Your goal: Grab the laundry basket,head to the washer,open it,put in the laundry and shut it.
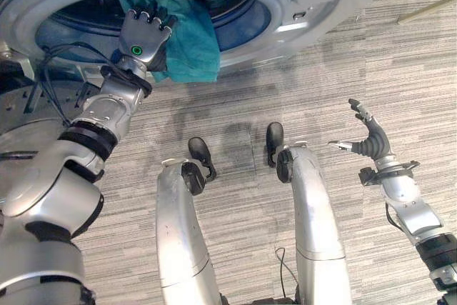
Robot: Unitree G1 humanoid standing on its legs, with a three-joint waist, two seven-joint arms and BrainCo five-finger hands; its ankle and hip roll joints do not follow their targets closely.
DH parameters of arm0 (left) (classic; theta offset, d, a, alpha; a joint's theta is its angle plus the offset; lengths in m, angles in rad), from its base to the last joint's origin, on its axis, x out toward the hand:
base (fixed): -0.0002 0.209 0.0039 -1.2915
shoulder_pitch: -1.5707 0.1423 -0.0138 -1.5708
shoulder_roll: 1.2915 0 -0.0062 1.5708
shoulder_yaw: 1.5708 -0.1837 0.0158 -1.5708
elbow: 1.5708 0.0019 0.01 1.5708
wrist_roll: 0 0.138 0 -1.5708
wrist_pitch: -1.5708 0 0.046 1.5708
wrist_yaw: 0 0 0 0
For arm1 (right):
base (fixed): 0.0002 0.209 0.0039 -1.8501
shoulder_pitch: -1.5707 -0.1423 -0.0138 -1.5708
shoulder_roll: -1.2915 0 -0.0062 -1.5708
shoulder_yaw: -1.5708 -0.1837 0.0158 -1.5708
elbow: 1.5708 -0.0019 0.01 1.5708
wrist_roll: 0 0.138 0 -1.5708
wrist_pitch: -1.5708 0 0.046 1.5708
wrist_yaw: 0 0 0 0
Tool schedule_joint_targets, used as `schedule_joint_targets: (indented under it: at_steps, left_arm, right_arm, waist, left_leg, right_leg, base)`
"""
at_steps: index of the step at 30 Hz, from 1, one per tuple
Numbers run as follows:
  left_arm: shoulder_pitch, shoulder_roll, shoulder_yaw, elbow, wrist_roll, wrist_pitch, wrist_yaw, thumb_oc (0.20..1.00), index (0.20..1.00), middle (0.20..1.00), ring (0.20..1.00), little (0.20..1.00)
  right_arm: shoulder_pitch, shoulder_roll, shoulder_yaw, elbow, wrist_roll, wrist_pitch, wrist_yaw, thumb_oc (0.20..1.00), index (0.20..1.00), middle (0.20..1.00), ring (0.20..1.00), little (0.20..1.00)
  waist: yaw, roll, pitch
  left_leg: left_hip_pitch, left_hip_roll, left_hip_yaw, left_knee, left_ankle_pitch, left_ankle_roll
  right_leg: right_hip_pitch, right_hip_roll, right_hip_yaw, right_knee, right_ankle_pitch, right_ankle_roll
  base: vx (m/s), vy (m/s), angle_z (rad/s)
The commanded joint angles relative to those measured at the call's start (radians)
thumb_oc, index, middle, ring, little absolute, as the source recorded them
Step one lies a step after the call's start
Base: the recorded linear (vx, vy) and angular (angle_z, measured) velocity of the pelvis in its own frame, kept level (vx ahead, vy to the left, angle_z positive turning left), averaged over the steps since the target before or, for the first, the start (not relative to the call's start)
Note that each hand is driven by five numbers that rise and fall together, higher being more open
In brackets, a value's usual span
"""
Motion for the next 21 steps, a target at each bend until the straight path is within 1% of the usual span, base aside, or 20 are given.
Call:
schedule_joint_targets:
  at_steps: [1,2,3,4,6,8,10,12,13,15,18,21]
  left_arm:
    - [-0.040,-0.049,0.128,-0.071,-0.276,-0.072,0.058,0.200,0.200,0.200,0.200,0.200]
    - [-0.036,-0.047,0.131,-0.075,-0.278,-0.072,0.056,0.200,0.200,0.200,0.200,0.200]
    - [-0.019,-0.034,0.161,-0.132,-0.347,-0.102,0.051,0.200,0.200,0.200,0.200,0.200]
    - [-0.016,-0.032,0.164,-0.135,-0.348,-0.102,0.050,0.200,0.200,0.200,0.200,0.200]
    - [0.000,-0.013,0.179,-0.197,-0.398,-0.140,0.036,0.200,0.200,0.200,0.200,0.200]
    - [0.063,0.011,0.234,-0.287,-0.447,-0.169,0.033,0.200,0.200,0.200,0.200,0.200]
    - [0.092,0.006,0.258,-0.298,-0.460,-0.171,0.031,0.200,0.200,0.200,0.200,0.200]
    - [0.117,-0.025,0.309,-0.272,-0.491,-0.154,0.067,0.200,0.200,0.200,0.200,0.200]
    - [0.117,-0.026,0.310,-0.271,-0.491,-0.154,0.068,0.200,0.200,0.200,0.200,0.200]
    - [0.109,-0.046,0.339,-0.233,-0.517,-0.143,0.104,0.200,0.200,0.200,0.200,0.200]
    - [0.054,-0.071,0.377,-0.135,-0.548,-0.128,0.213,0.200,0.200,0.200,0.200,0.200]
    - [-0.043,-0.076,0.361,-0.033,-0.607,-0.123,0.293,0.200,0.200,0.200,0.200,0.200]
  right_arm:
    - [0.048,0.036,-0.012,-0.083,-0.030,-0.018,-0.042,1.000,1.000,1.000,1.000,1.000]
    - [0.049,0.035,-0.011,-0.084,-0.031,-0.017,-0.042,1.000,1.000,1.000,1.000,1.000]
    - [0.053,0.044,-0.017,-0.080,-0.030,-0.007,-0.040,1.000,1.000,1.000,1.000,1.000]
    - [0.053,0.043,-0.016,-0.081,-0.030,-0.007,-0.040,1.000,1.000,1.000,1.000,1.000]
    - [0.051,0.046,-0.018,-0.072,-0.033,0.001,-0.041,1.000,1.000,1.000,1.000,1.000]
    - [0.052,0.052,-0.029,-0.068,-0.038,0.006,-0.036,1.000,1.000,1.000,1.000,1.000]
    - [0.053,0.055,-0.028,-0.063,-0.041,0.010,-0.037,1.000,1.000,1.000,1.000,1.000]
    - [0.044,0.072,-0.020,-0.044,-0.063,0.024,-0.044,1.000,1.000,1.000,1.000,1.000]
    - [0.043,0.072,-0.019,-0.044,-0.063,0.024,-0.045,1.000,1.000,1.000,1.000,1.000]
    - [0.037,0.084,-0.014,-0.039,-0.067,0.027,-0.049,1.000,1.000,1.000,1.000,1.000]
    - [0.036,0.100,0.002,-0.038,-0.062,0.014,-0.054,1.000,1.000,1.000,1.000,1.000]
    - [0.040,0.098,0.021,-0.049,-0.041,-0.011,-0.060,1.000,1.000,1.000,1.000,1.000]
  waist:
    - [0.000,0.005,-0.029]
    - [-0.001,0.006,-0.030]
    - [0.002,0.008,-0.034]
    - [0.001,0.008,-0.034]
    - [0.005,0.011,-0.040]
    - [0.012,0.012,-0.044]
    - [0.013,0.014,-0.046]
    - [0.015,0.012,-0.046]
    - [0.014,0.012,-0.046]
    - [0.011,0.008,-0.047]
    - [0.001,-0.001,-0.050]
    - [-0.014,-0.010,-0.052]
  left_leg:
    - [-0.009,-0.024,-0.074,0.049,-0.052,0.020]
    - [-0.009,-0.024,-0.074,0.049,-0.052,0.020]
    - [-0.009,-0.026,-0.072,0.048,-0.052,0.019]
    - [-0.009,-0.025,-0.073,0.048,-0.052,0.019]
    - [-0.009,-0.027,-0.073,0.048,-0.052,0.018]
    - [-0.009,-0.026,-0.072,0.050,-0.054,0.017]
    - [-0.009,-0.025,-0.072,0.047,-0.055,0.017]
    - [-0.009,-0.025,-0.069,0.042,-0.054,0.017]
    - [-0.009,-0.025,-0.069,0.042,-0.054,0.017]
    - [-0.009,-0.025,-0.069,0.040,-0.053,0.016]
    - [-0.009,-0.021,-0.068,0.036,-0.053,0.016]
    - [-0.009,-0.017,-0.070,0.033,-0.053,0.014]
  right_leg:
    - [0.058,0.007,-0.003,-0.087,0.032,0.021]
    - [0.058,0.006,-0.003,-0.087,0.032,0.021]
    - [0.058,0.006,-0.003,-0.085,0.029,0.019]
    - [0.058,0.006,-0.003,-0.085,0.029,0.019]
    - [0.057,0.004,-0.005,-0.082,0.027,0.019]
    - [0.057,0.004,-0.004,-0.081,0.027,0.018]
    - [0.056,0.004,-0.004,-0.084,0.028,0.018]
    - [0.055,0.000,-0.002,-0.089,0.030,0.018]
    - [0.055,0.000,-0.002,-0.090,0.030,0.018]
    - [0.056,0.001,0.000,-0.090,0.033,0.019]
    - [0.054,0.000,0.002,-0.090,0.033,0.019]
    - [0.057,-0.001,0.004,-0.091,0.033,0.022]
  base:
    - [-0.01,-0.006,0.05]
    - [0.00,-0.013,0.03]
    - [0.00,0.000,0.00]
    - [0.00,0.000,0.00]
    - [0.00,0.000,0.00]
    - [0.00,0.000,0.00]
    - [0.00,0.000,0.00]
    - [0.00,0.000,0.00]
    - [0.00,0.000,0.00]
    - [0.00,0.000,0.00]
    - [0.00,0.000,0.00]
    - [0.00,0.000,0.00]
